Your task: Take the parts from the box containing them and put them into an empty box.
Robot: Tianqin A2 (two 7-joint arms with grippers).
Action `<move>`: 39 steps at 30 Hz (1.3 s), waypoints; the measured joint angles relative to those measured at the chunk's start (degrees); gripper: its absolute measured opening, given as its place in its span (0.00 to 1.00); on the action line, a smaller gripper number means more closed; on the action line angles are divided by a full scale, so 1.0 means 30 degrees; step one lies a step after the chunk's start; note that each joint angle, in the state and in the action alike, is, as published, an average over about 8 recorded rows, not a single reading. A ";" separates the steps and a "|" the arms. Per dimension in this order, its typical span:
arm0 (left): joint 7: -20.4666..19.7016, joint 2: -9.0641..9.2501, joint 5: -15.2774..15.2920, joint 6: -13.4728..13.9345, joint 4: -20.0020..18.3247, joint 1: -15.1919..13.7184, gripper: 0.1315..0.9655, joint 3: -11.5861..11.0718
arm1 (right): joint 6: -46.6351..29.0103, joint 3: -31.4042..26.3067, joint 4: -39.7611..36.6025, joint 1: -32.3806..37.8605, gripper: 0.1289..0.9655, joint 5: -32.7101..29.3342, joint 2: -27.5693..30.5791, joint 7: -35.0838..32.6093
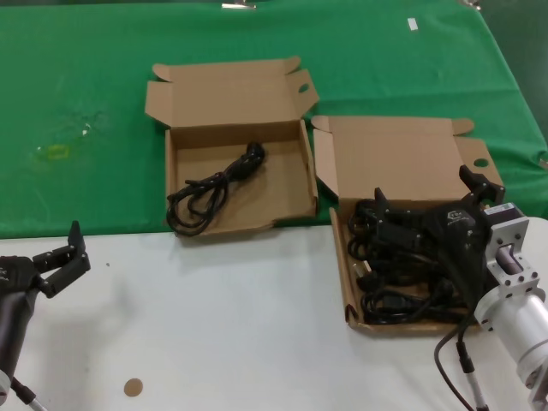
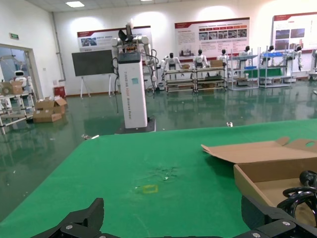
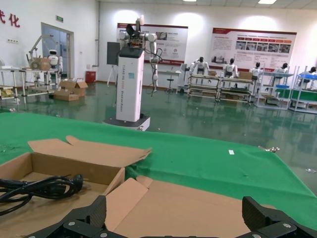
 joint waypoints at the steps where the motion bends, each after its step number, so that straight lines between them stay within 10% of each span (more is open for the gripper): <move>1: 0.0000 0.0000 0.0000 0.0000 0.0000 0.0000 1.00 0.0000 | 0.0000 0.0000 0.0000 0.0000 1.00 0.0000 0.0000 0.0000; 39: 0.0000 0.0000 0.0000 0.0000 0.0000 0.0000 1.00 0.0000 | 0.0000 0.0000 0.0000 0.0000 1.00 0.0000 0.0000 0.0000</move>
